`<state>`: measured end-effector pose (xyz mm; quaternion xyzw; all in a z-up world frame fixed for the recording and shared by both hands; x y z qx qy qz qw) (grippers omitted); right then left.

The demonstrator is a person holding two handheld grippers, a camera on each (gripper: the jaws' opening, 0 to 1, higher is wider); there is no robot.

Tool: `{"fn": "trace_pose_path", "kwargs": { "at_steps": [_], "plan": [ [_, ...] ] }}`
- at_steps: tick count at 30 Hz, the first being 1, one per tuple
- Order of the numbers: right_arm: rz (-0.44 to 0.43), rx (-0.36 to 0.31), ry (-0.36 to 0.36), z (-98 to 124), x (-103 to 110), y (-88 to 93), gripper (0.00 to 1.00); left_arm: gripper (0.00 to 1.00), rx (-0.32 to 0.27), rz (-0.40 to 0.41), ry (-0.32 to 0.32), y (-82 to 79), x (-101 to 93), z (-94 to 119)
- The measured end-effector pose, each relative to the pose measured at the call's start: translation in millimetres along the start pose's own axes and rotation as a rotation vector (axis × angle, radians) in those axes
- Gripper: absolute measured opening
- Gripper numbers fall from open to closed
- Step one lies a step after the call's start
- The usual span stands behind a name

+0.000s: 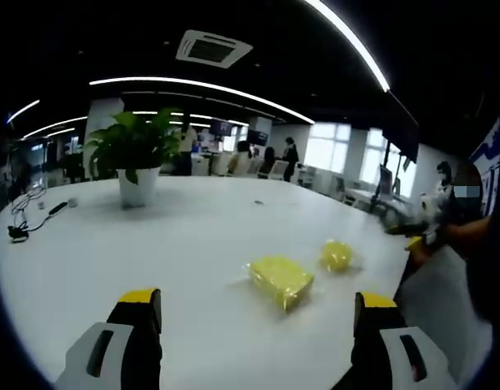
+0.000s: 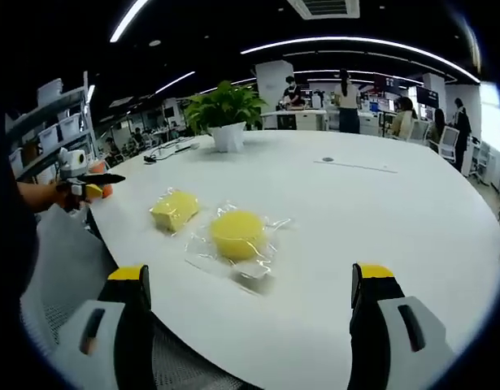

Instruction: Compare the silicone blocks by pressing each to a similar depth, holding the contact briefly, and releasing to observe deformation and rebound differences across the visible hardness samples.

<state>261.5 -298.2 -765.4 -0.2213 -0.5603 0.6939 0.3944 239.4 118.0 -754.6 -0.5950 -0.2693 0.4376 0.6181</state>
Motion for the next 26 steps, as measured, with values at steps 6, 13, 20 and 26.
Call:
{"fn": "trace_pose_path", "kwargs": {
  "at_steps": [6, 13, 20, 26],
  "plan": [
    [-0.004, -0.015, 0.008, -2, 5, 0.0, 0.96, 1.0, -0.01, 0.005, -0.002, -0.8, -1.6, -1],
    [-0.028, -0.026, 0.019, 0, 3, 0.0, 0.96, 1.0, -0.013, -0.007, -0.003, -4.5, 0.4, -1],
    [-0.039, -0.06, 0.029, 1, 3, -8.1, 0.96, 1.0, -0.016, -0.008, -0.005, -8.9, 0.6, -5],
    [-0.027, -0.056, 0.031, 1, 4, -9.1, 0.96, 1.0, -0.015, -0.011, 0.003, -9.1, -1.1, -9]
  ]
}}
Point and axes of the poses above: the point that each gripper's makers call its tool centre point, and the gripper's own axes: z roughly backward along the fingers, x roughly to its left, y roughly out of its underside, the point moved 4 cm from there along z, roughly backward along the fingers, and after that the axes turned 10 degrees about -x, right-handed, at the moved point
